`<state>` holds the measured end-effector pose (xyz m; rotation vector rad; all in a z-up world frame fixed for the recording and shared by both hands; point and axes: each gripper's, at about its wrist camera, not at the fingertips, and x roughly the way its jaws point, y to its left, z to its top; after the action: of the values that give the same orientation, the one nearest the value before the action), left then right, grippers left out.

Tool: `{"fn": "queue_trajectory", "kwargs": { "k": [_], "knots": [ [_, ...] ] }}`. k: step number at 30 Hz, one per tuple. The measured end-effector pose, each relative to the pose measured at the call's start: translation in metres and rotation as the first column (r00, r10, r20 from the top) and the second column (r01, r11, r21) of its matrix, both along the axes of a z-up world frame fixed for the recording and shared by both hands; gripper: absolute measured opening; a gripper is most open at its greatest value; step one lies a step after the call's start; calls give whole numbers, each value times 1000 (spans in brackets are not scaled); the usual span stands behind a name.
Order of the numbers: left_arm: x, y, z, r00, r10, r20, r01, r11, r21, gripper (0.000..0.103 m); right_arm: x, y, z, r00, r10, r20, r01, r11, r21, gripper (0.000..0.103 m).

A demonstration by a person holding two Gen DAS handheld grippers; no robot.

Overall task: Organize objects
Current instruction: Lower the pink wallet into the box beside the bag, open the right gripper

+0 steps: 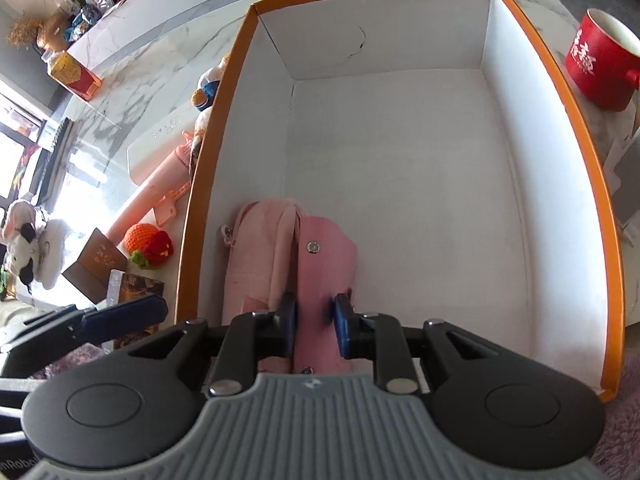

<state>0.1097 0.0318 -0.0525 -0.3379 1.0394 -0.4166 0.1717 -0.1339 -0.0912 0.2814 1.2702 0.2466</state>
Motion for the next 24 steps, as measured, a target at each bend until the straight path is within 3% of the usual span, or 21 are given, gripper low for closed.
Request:
{"fn": "queue_trajectory", "kwargs": {
  "k": [4, 7, 9, 12, 21, 24],
  "knots": [
    [2, -8, -2, 1000, -18, -3, 18, 1000, 5, 65, -5, -13, 2, 999, -38, -23, 40, 996, 81, 22],
    [3, -14, -4, 1000, -23, -6, 23, 999, 35, 59, -9, -16, 3, 998, -52, -21, 54, 992, 112, 14],
    [4, -18, -5, 1000, -21, -12, 22, 997, 74, 43, -11, -15, 2, 999, -47, -15, 49, 992, 115, 12],
    [4, -19, -6, 1000, -13, -3, 13, 992, 127, 26, -11, -12, 0, 999, -42, -10, 43, 992, 114, 11],
    [3, -37, -4, 998, -53, 30, 43, 961, 272, 24, -12, -20, -6, 998, -62, -15, 63, 988, 141, 16],
    [2, -37, -3, 998, -52, 42, 39, 962, 270, 23, -13, -26, -7, 997, -78, -20, 81, 983, 166, 16]
  ]
}}
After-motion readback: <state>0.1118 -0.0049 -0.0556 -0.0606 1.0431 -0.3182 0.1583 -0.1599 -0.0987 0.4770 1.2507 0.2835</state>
